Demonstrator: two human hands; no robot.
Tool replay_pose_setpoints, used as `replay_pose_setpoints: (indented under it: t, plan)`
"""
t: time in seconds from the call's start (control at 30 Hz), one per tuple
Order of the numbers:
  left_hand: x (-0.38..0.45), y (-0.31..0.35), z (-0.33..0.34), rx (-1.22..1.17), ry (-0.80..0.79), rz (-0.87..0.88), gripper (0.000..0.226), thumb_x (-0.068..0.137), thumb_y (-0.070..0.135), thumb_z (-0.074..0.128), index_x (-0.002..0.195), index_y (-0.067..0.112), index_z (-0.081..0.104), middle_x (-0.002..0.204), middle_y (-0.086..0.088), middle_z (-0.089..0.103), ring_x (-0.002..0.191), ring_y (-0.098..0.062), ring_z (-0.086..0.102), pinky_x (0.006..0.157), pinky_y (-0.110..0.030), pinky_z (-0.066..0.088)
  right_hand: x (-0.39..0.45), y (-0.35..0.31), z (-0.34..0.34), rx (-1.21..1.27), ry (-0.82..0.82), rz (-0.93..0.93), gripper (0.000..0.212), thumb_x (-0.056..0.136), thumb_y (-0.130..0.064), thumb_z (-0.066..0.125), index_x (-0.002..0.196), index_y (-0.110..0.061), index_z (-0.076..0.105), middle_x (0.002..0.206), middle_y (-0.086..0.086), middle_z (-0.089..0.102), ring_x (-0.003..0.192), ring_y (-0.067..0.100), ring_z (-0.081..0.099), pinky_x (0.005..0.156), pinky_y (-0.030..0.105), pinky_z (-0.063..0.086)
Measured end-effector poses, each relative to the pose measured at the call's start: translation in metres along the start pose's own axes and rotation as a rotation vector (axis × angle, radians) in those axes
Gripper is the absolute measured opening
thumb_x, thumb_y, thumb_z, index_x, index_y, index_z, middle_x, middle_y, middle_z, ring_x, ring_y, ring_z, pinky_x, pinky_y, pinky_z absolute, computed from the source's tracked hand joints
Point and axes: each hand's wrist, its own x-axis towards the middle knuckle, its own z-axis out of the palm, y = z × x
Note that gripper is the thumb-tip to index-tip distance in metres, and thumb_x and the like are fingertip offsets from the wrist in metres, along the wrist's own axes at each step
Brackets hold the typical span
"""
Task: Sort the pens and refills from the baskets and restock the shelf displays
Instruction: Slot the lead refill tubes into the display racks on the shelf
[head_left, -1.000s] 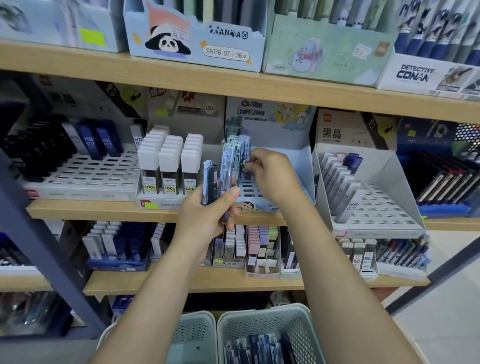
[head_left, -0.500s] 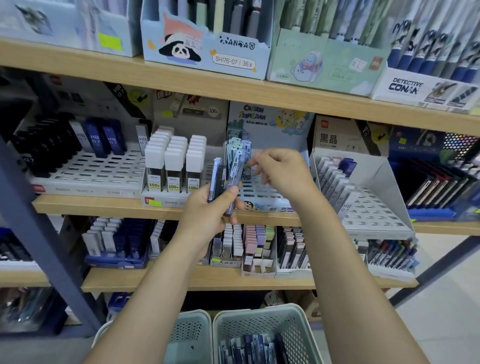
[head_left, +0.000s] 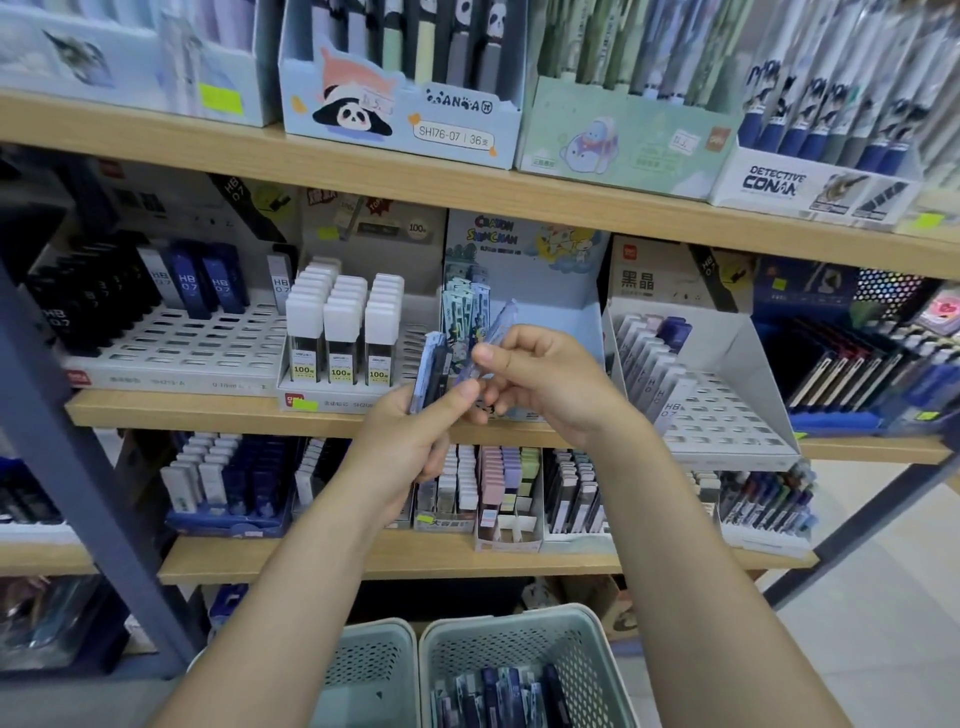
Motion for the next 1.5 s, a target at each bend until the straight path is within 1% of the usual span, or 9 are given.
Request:
replay_pose_setpoints:
  t: [0.2,0.33,0.43,0.5,0.6,0.93,1.23,1.33,1.5]
  plan:
    - [0.003,-0.004,-0.003,0.101,0.088,0.028,0.023,0.094,0.036,0.066,0.091,0.013,0.070,0.071,-0.007,0.070,0.038,-0.011,0.033,0.039,-0.021,0.026,0.002,-0.001,0.005,-0.060,0.045,-0.014,0.014,0.091,-0.006,0.068,0.078,-0.006,0.062,0.063,0.010,0.064,0.054,0.019,0.059,0.051,0.024,0.050]
    - [0.005,-0.004,-0.004,0.143,0.064,-0.037,0.020,0.096,0.037,0.064,0.092,0.017,0.066,0.059,0.002,0.055,0.044,-0.012,0.036,0.041,-0.020,0.031,0.009,-0.002,-0.002,-0.008,0.312,-0.123,0.003,0.097,-0.005,0.060,0.097,-0.004,0.058,0.078,0.008,0.066,0.058,0.016,0.065,0.058,0.026,0.057]
    - [0.008,-0.006,-0.005,0.149,0.011,-0.065,0.011,0.100,0.025,0.060,0.099,0.014,0.060,0.062,0.002,0.053,0.050,-0.013,0.040,0.045,-0.020,0.034,0.018,0.006,-0.006,-0.062,0.439,-0.148,0.012,0.100,-0.006,0.057,0.110,-0.005,0.051,0.093,0.010,0.063,0.063,0.015,0.066,0.065,0.027,0.059]
    - [0.008,-0.007,-0.005,0.126,0.021,-0.076,0.016,0.102,0.024,0.057,0.107,0.010,0.062,0.064,0.003,0.058,0.052,-0.012,0.044,0.046,-0.019,0.036,0.024,0.013,-0.006,-0.119,0.446,-0.145,0.005,0.100,-0.008,0.057,0.103,-0.010,0.053,0.090,0.008,0.062,0.068,0.020,0.066,0.067,0.029,0.060]
    - [0.007,-0.005,-0.003,0.046,0.047,-0.083,0.023,0.102,0.028,0.055,0.112,0.010,0.065,0.065,0.002,0.062,0.049,-0.012,0.048,0.044,-0.021,0.032,0.031,0.021,-0.005,-0.203,0.454,-0.169,0.018,0.100,-0.009,0.057,0.086,-0.018,0.052,0.078,0.003,0.060,0.069,0.024,0.064,0.065,0.030,0.058]
    - [0.008,-0.006,0.001,0.034,0.060,-0.107,0.027,0.100,0.037,0.057,0.109,0.014,0.068,0.065,0.000,0.060,0.046,-0.012,0.042,0.038,-0.015,0.030,0.044,0.026,-0.014,-0.254,0.427,-0.137,0.006,0.101,-0.008,0.056,0.107,-0.007,0.054,0.084,0.005,0.062,0.062,0.019,0.062,0.061,0.029,0.057]
    - [0.012,-0.006,-0.002,-0.032,0.000,-0.161,0.026,0.103,0.028,0.053,0.118,0.012,0.067,0.069,-0.002,0.062,0.050,-0.011,0.046,0.041,-0.018,0.028,0.046,0.024,-0.007,-0.640,0.355,-0.210,0.018,0.099,-0.009,0.056,0.082,-0.015,0.053,0.072,-0.006,0.056,0.064,0.018,0.053,0.067,0.036,0.050]
    - [0.012,-0.005,-0.003,-0.042,0.002,-0.156,0.027,0.104,0.028,0.052,0.118,0.011,0.068,0.068,-0.003,0.062,0.049,-0.011,0.045,0.040,-0.018,0.027,0.045,0.027,-0.001,-0.756,0.348,-0.229,0.012,0.097,-0.009,0.059,0.085,-0.010,0.057,0.068,-0.004,0.054,0.068,0.019,0.049,0.064,0.031,0.040]
    - [0.009,-0.003,-0.003,-0.026,-0.006,-0.116,0.029,0.103,0.030,0.053,0.112,0.007,0.069,0.074,-0.005,0.068,0.049,-0.012,0.048,0.040,-0.018,0.027,0.042,0.024,-0.007,-0.769,0.461,-0.169,0.021,0.093,-0.024,0.070,0.088,-0.004,0.074,0.082,0.006,0.069,0.070,0.016,0.057,0.068,0.028,0.043]
